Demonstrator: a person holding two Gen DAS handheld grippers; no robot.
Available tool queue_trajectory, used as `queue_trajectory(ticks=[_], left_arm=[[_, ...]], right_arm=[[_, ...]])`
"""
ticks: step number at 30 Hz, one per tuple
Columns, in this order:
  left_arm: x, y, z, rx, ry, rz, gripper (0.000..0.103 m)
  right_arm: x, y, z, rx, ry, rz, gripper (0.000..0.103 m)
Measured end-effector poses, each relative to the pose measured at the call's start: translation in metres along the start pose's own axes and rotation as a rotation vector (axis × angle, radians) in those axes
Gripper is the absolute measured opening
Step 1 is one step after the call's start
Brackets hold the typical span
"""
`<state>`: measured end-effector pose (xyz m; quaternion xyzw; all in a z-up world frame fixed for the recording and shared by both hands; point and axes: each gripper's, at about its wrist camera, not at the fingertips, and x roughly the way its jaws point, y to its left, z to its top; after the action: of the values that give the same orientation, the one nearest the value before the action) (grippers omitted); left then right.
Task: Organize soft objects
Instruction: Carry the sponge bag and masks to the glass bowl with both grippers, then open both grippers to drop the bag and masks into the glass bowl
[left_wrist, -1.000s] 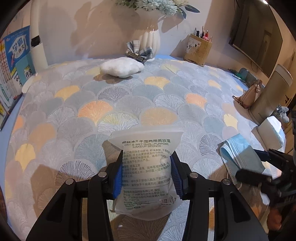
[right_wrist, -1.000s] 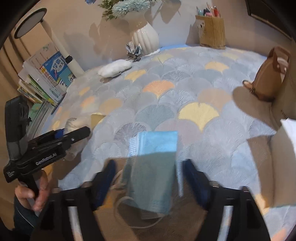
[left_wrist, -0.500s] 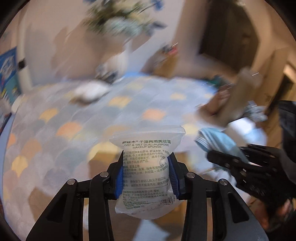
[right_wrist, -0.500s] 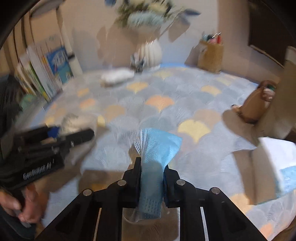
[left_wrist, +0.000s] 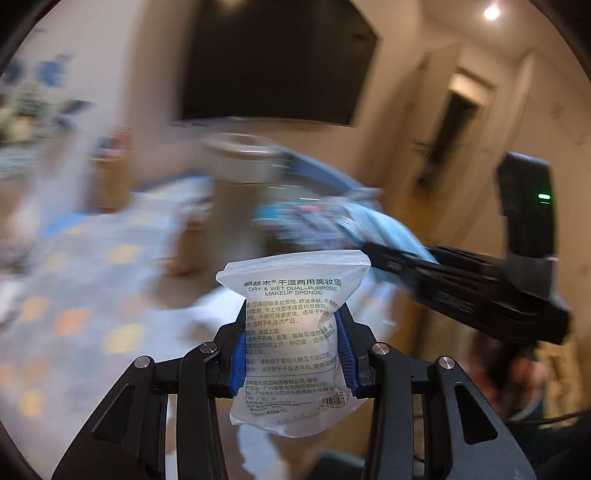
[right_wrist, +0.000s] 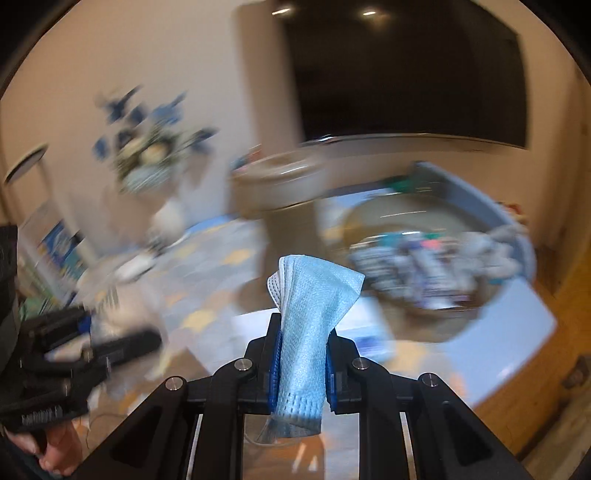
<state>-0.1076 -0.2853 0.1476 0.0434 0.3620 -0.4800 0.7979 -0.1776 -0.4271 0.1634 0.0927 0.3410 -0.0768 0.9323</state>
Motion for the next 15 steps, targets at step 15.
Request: queue_trajectory(ticks=[15], left_arm=[[0.147,-0.054,0.129,-0.086,-0.043,0.364,0.040]], right_arm=[[0.046,-0.175,0.107,0.311,-0.007,-0.050,0.018]])
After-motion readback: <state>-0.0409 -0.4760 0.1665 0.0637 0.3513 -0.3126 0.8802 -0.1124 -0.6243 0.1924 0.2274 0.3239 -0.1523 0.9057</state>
